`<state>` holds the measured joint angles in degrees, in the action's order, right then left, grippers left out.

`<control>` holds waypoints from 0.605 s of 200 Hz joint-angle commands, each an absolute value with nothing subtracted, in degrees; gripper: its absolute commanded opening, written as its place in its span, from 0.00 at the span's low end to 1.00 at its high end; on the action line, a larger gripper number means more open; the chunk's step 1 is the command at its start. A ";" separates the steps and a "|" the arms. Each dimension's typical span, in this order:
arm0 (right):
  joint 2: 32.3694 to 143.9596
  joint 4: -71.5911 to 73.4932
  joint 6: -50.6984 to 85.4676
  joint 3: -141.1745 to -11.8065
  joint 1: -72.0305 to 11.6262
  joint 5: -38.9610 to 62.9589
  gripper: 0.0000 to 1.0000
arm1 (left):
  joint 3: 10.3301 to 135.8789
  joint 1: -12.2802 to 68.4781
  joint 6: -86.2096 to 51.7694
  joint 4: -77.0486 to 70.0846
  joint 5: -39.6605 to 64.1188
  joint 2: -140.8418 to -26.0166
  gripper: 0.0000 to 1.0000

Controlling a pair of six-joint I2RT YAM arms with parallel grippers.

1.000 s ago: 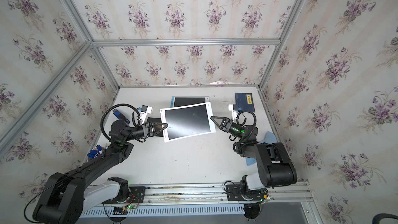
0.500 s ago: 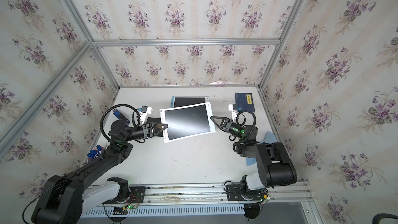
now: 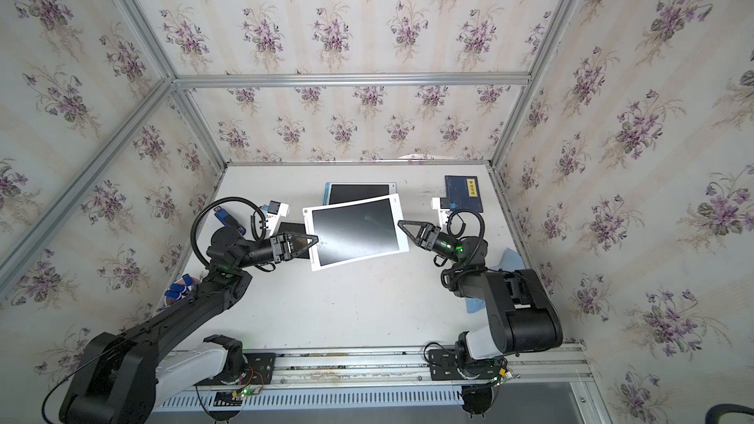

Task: Wipe the drawing tablet
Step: Pick up the drawing tablet from the center of the board.

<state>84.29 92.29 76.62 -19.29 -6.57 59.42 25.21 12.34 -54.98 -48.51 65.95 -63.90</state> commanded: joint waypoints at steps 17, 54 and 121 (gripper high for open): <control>82.86 104.28 77.06 -19.09 -6.77 60.81 0.00 | 25.84 12.54 -52.08 -49.56 67.34 -63.55 0.35; 82.79 104.24 78.39 -19.59 -6.70 61.44 0.05 | 25.89 12.57 -51.90 -49.69 67.43 -63.54 0.03; 82.60 104.24 79.00 -20.22 -6.70 61.36 0.12 | 25.66 12.56 -51.97 -49.59 67.50 -62.93 0.00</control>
<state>82.89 92.27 77.93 -19.70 -6.70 61.19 25.26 12.49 -53.49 -46.68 66.35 -63.26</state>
